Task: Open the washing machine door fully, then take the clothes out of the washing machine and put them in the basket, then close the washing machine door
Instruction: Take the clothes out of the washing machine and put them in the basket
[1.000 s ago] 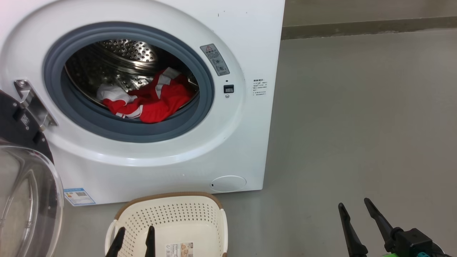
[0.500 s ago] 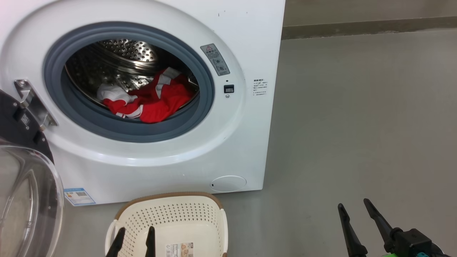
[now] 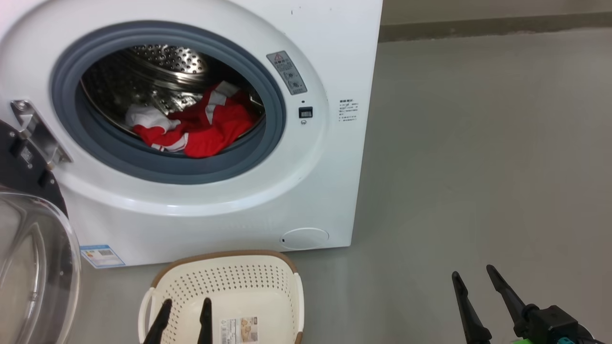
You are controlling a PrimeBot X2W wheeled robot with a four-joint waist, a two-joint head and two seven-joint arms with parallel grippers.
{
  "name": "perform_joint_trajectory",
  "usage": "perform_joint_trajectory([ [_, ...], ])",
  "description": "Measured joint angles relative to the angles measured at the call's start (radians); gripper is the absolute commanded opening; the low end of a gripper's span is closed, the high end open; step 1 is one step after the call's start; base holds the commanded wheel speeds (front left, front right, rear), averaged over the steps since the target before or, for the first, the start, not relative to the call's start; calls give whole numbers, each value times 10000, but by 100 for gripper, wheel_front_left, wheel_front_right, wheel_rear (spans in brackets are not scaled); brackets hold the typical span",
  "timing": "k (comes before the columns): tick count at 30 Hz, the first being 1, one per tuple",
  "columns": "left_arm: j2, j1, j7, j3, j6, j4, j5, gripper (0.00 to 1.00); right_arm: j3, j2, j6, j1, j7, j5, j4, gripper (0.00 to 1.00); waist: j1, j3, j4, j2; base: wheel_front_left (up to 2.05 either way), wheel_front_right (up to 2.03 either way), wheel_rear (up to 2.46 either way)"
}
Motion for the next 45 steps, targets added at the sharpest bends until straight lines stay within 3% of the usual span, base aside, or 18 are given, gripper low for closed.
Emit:
perform_joint_trajectory([
  [3,-4,-346,-127,-92,-8,215,0,100,-2,0,0,-16,0,-4,-52,100,0,191,-24,0,0,0,0],
  [12,-121,-2257,-474,-389,-648,1850,-311,100,-25,0,0,-482,0,-21,-316,100,0,1169,-134,0,0,0,0],
  [25,-10,-6792,100,-190,-1691,6195,-1181,100,144,-8,2,-1821,0,52,-652,100,0,3189,-603,0,0,0,0],
  [37,1012,-10036,71,430,-2050,7848,-1812,100,433,-17,2,-2551,0,397,-692,100,0,4544,-1369,0,0,0,0],
  [45,2038,-12179,2,723,-2111,8533,-1847,100,744,-17,0,-3004,0,899,-817,100,0,5236,-2002,0,0,0,0],
])
